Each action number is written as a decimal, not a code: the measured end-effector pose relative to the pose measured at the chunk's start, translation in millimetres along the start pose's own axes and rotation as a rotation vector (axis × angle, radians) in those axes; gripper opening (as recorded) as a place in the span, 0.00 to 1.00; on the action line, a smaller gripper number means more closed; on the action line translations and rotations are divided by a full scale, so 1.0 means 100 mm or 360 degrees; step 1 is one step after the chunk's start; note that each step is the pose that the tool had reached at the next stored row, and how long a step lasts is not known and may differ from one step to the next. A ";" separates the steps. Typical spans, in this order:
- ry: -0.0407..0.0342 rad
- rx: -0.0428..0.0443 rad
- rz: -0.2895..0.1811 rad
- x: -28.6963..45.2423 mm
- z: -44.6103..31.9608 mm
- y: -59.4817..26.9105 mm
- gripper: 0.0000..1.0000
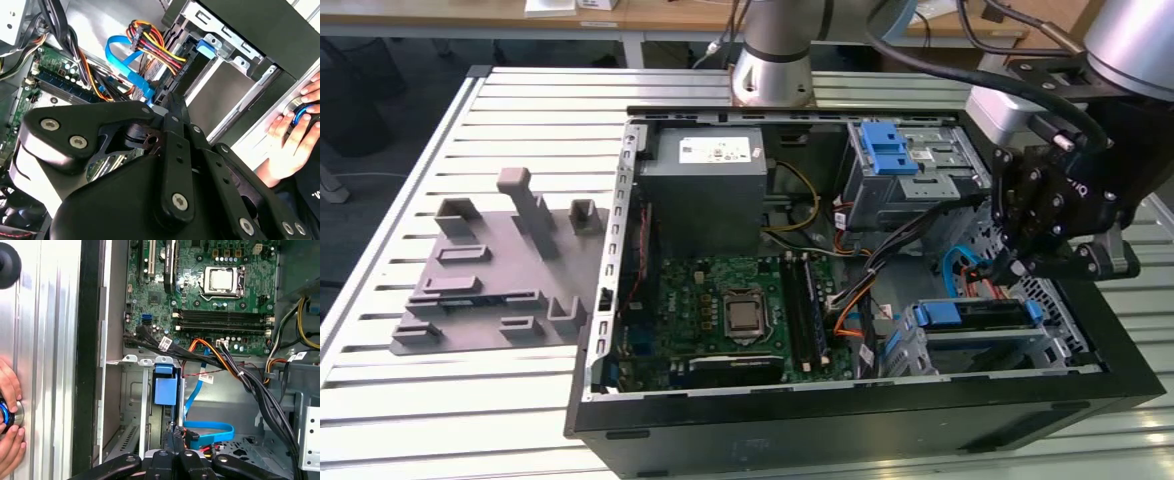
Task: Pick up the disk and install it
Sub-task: 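Insert the second disk wire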
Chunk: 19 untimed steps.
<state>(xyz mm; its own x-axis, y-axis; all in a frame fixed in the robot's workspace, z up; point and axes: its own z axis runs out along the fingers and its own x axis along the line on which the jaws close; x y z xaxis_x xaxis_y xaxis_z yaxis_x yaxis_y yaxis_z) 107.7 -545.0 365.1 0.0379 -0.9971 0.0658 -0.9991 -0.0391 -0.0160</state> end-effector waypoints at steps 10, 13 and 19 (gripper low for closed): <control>-0.0003 -0.0017 -0.0018 -0.033 -0.060 0.004 0.11; -0.0004 -0.0017 -0.0018 -0.049 -0.061 0.007 0.11; -0.0004 -0.0017 -0.0018 -0.090 -0.063 0.007 0.11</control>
<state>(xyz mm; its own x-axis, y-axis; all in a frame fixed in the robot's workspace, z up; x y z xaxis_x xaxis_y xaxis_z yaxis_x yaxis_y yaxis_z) 106.5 -535.6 370.8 0.0495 -0.9968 0.0633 -0.9987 -0.0499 -0.0048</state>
